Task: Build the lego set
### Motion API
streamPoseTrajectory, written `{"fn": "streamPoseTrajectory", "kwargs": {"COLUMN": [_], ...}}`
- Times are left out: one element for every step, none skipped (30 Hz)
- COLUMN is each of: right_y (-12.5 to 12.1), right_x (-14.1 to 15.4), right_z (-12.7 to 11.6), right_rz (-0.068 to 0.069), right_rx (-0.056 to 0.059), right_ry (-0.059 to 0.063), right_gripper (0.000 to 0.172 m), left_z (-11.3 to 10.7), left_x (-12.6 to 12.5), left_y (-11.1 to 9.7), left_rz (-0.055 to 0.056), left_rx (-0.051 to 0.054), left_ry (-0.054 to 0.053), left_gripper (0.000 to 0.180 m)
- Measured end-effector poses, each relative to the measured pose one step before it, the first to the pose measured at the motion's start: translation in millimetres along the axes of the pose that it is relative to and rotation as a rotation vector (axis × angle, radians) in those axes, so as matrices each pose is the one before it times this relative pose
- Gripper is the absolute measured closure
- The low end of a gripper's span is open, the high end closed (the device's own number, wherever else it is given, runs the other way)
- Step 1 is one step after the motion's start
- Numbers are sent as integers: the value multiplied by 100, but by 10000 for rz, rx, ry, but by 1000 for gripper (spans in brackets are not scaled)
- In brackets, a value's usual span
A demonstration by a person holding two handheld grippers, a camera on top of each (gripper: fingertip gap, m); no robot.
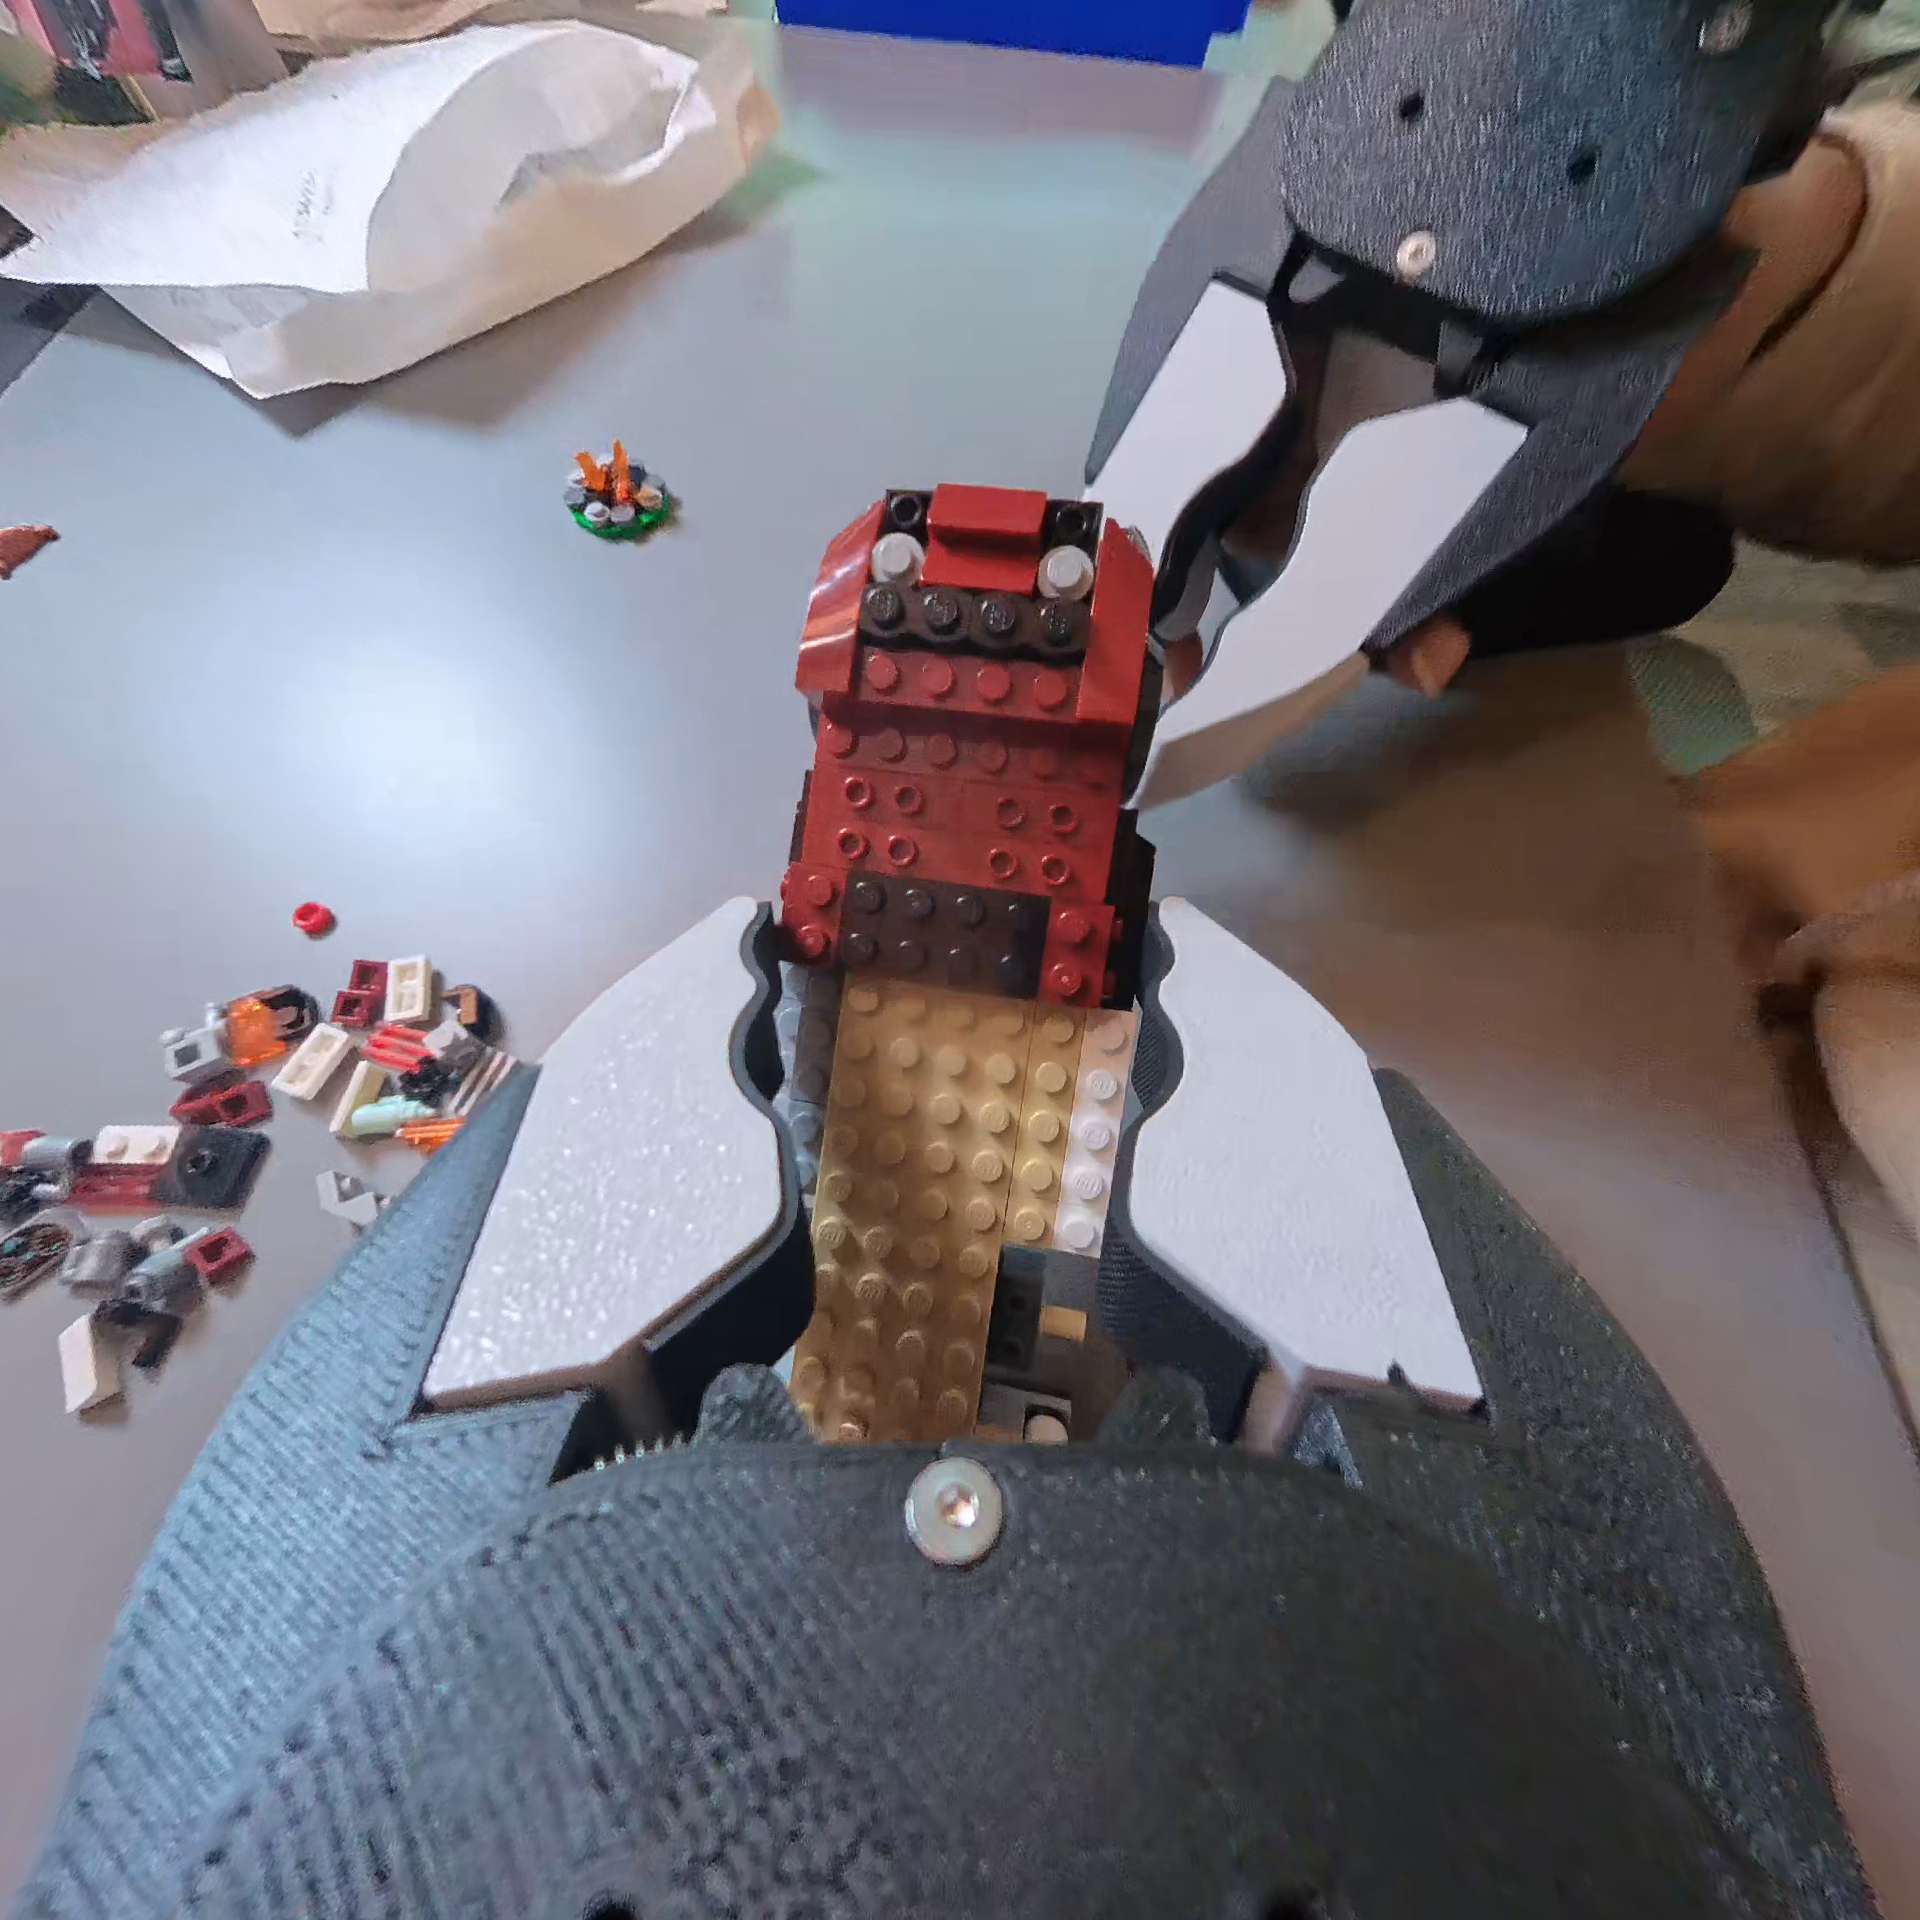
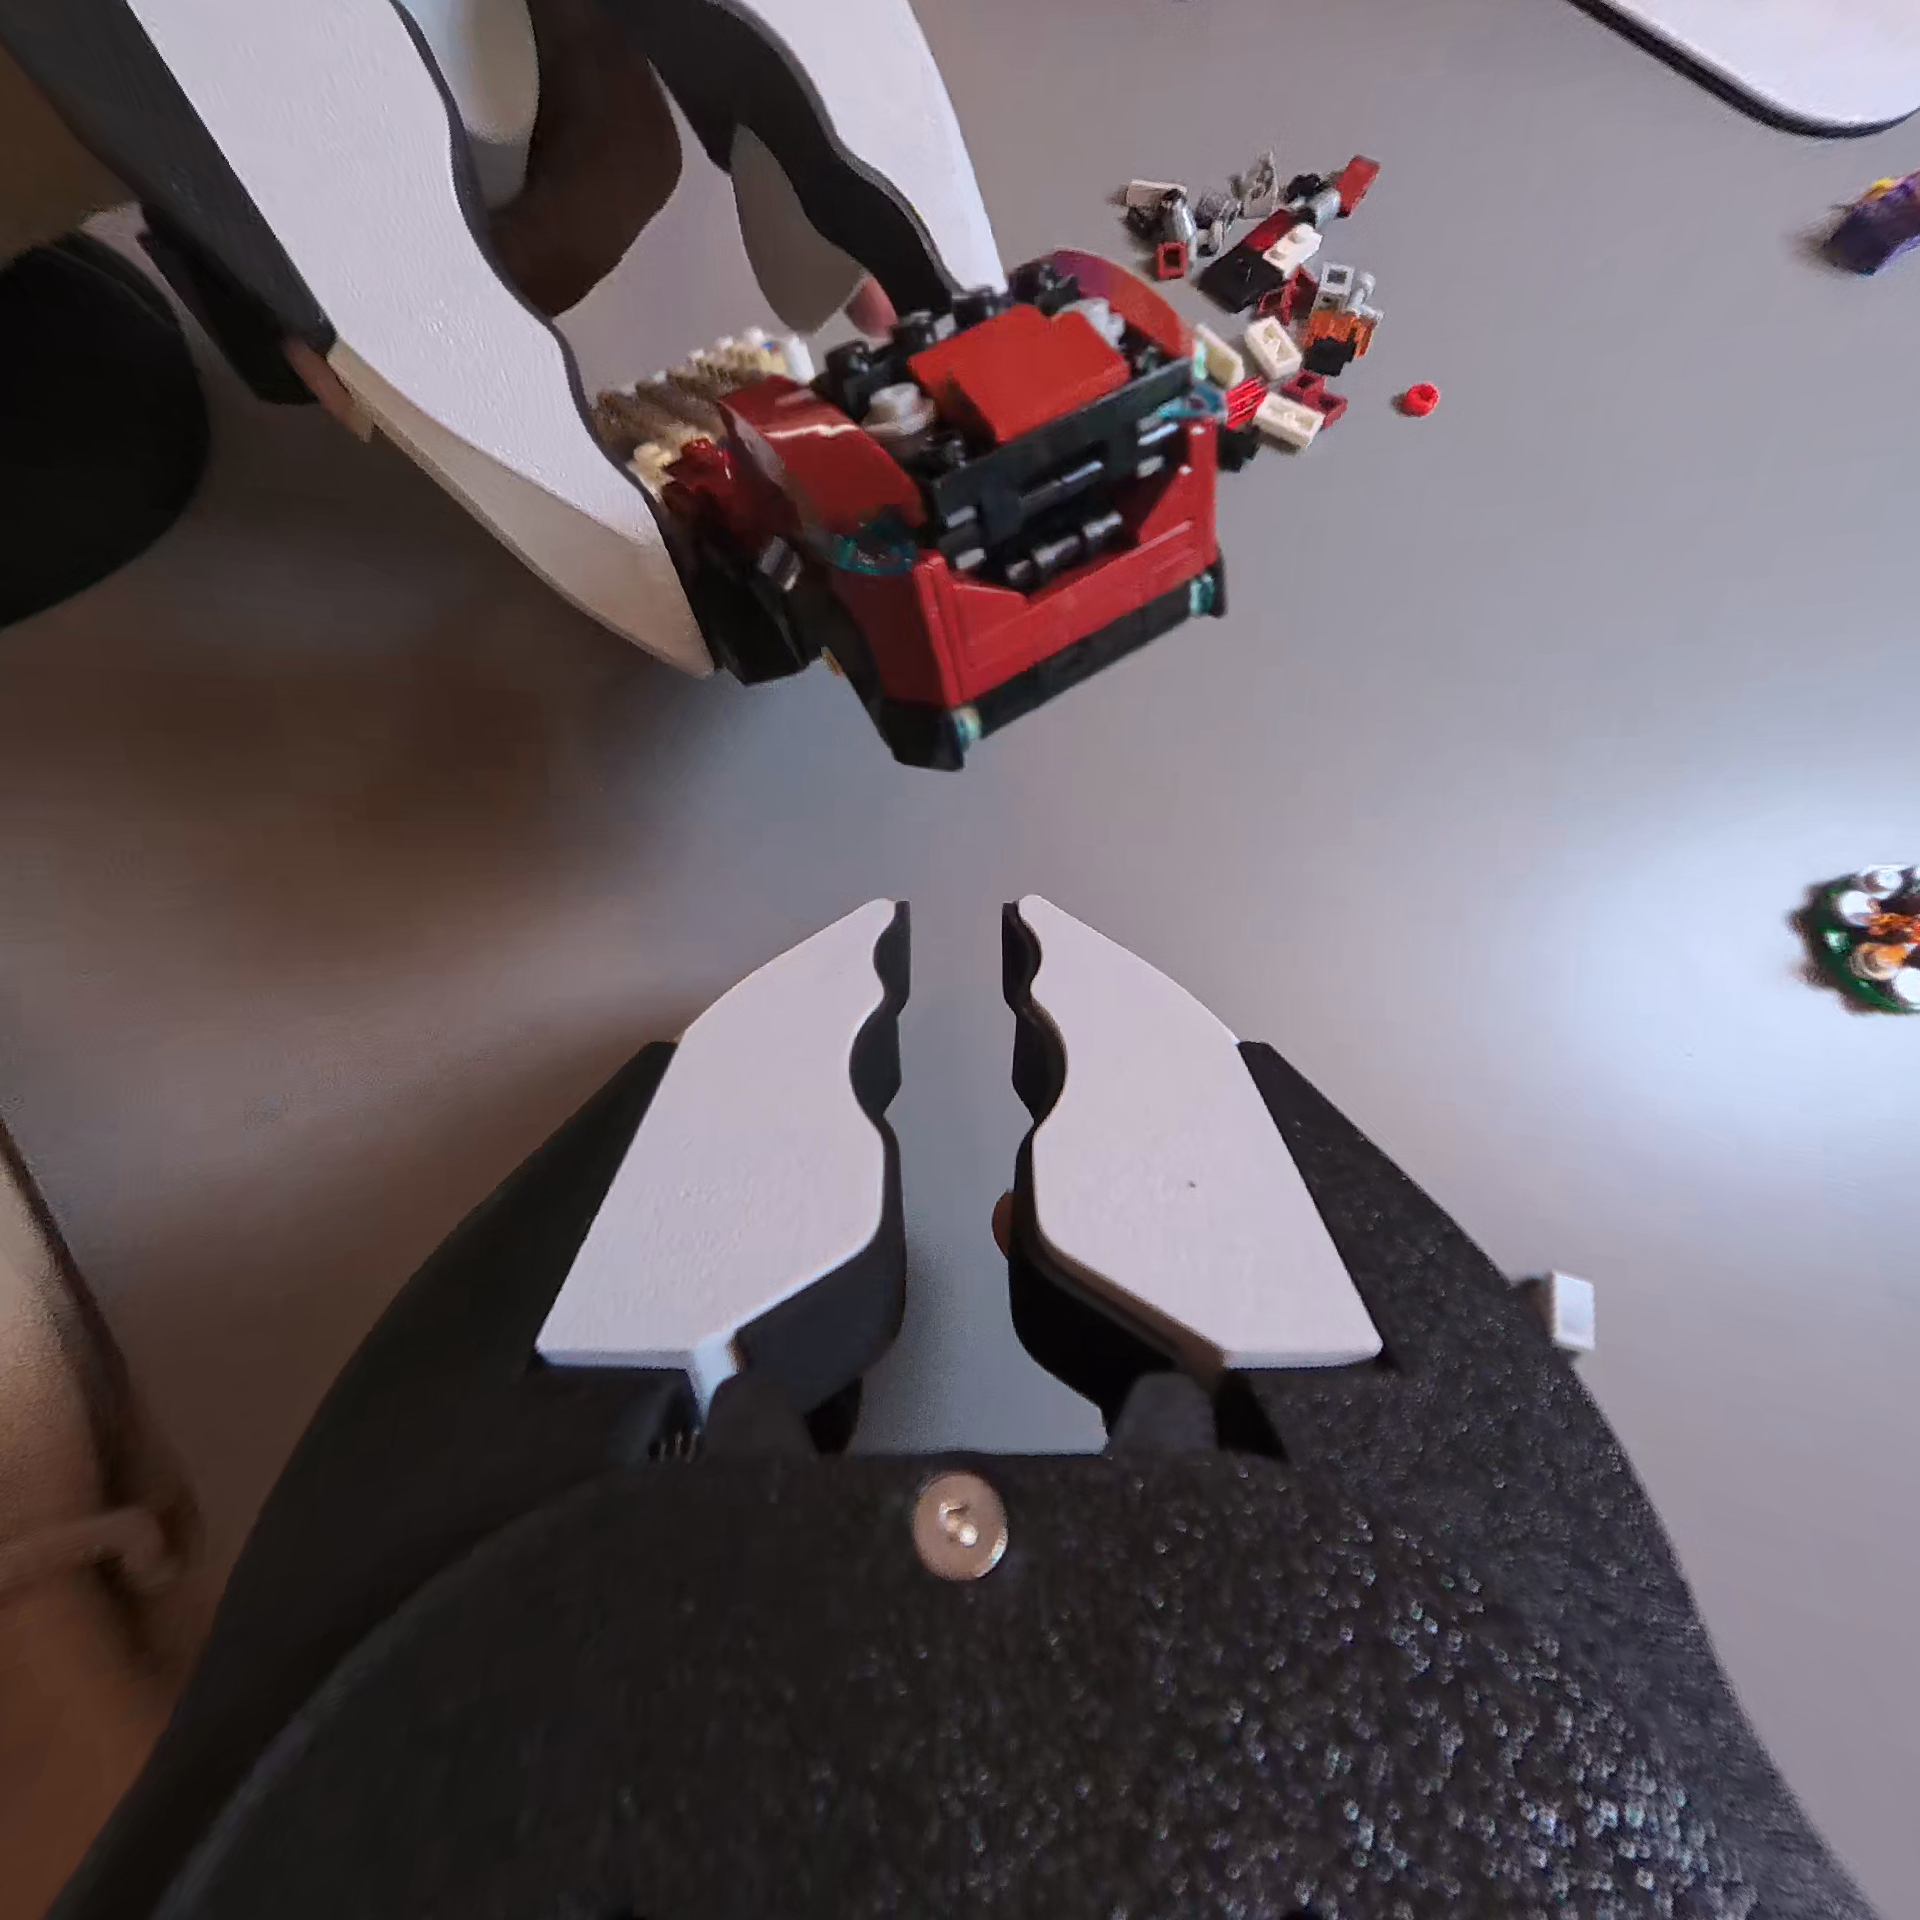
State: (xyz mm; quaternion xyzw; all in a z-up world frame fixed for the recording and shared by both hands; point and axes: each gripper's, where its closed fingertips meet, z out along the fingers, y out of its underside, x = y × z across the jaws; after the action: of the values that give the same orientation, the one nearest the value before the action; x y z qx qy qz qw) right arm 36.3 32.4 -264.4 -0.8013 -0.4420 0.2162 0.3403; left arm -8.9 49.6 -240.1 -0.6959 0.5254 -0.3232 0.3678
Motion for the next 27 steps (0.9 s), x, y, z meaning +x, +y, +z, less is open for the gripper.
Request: {"fn": "streamPoseTrajectory", "kwargs": {"right_y": [-359, -253, -95, -78, -77, 1, 74, 91, 125, 127, 101, 71, 81, 76, 38, 42, 18, 13, 9, 15, 27, -6, -6, 14, 11, 25, 21], "right_x": [-142, -66, 59, 89, 3, -20, -2, -70, -47, 49, 76, 59, 54, 65, 58, 54, 82, 74, 44, 34, 36, 31, 35, 38, 33, 33, 46], "right_z": [92, 78, 94, 95, 109, 130, 150, 170, 205, 204, 192, 178, 173, 135, 124, 94, 79, 66, 74, 68, 54, 39, 16, 19, 6, 12, 9], "right_rz": [-3, -82, -170, -163, -78, -33, -3, 53, 69, 21, 22, 49, 42, 24, 31, 13, -11, -13, -1, -10, -14, -3, 4, -2, -7, -2, -2], "right_rx": [19, -35, -114, -105, -80, -107, -117, -110, -118, -101, -77, -55, -62, -59, -44, -51, -42, -31, -34, -36, -29, -13, -14, -27, -26, -31, -39], "right_ry": [217, 288, 377, 381, 280, 222, 192, 95, 77, 130, 127, 85, 68, 66, 51, 47, 70, 58, 31, 24, 25, 18, 12, 6, 4, -3, -5], "right_gripper": [157, 160, 163, 166, 170, 172, 172, 172, 172, 172, 172, 172, 172, 172, 172, 172, 172, 172, 171, 171, 171, 172, 172, 172, 172, 172, 172], "left_z": [14, 30, 41, 46, 46, 59, 46, 33, 22, 36, 22, 27, 9, -3, -11, -2, -14, -4, 2, 6, 11, 25, 15, 35, 33, 26, 29], "left_x": [71, 48, 7, -15, 63, 42, 71, 116, 156, 221, 224, 177, 177, 208, 105, 65, 119, 111, 63, 82, 57, 13, -23, -32, 9, 11, -24], "left_y": [-313, -235, -187, -138, -126, -92, -56, -35, -15, 0, 5, -30, -8, 27, 31, 25, 36, 18, 3, 22, 29, 48, 55, 66, 84, 110, 85], "left_rz": [-218, -217, -215, -210, -162, -137, -104, -80, -82, -85, -83, -57, -44, -22, -33, -10, -4, -31, -51, -23, 10, 15, 2, -23, -27, -12, 17], "left_rx": [130, 104, 79, 60, 47, 39, 23, 8, -2, -13, -8, 19, 6, -21, -26, -24, -29, -16, -13, -28, -31, -37, -40, -37, -48, -69, -58], "left_ry": [149, 116, 68, 30, 50, 1, -11, -5, 11, 57, 57, 29, 37, 64, -5, -25, 22, 33, 7, 19, 2, -28, -28, -21, 17, 18, -21], "left_gripper": [114, 114, 114, 114, 114, 114, 114, 114, 114, 114, 114, 114, 114, 114, 114, 114, 114, 114, 114, 114, 114, 114, 114, 114, 114, 114, 114]}}
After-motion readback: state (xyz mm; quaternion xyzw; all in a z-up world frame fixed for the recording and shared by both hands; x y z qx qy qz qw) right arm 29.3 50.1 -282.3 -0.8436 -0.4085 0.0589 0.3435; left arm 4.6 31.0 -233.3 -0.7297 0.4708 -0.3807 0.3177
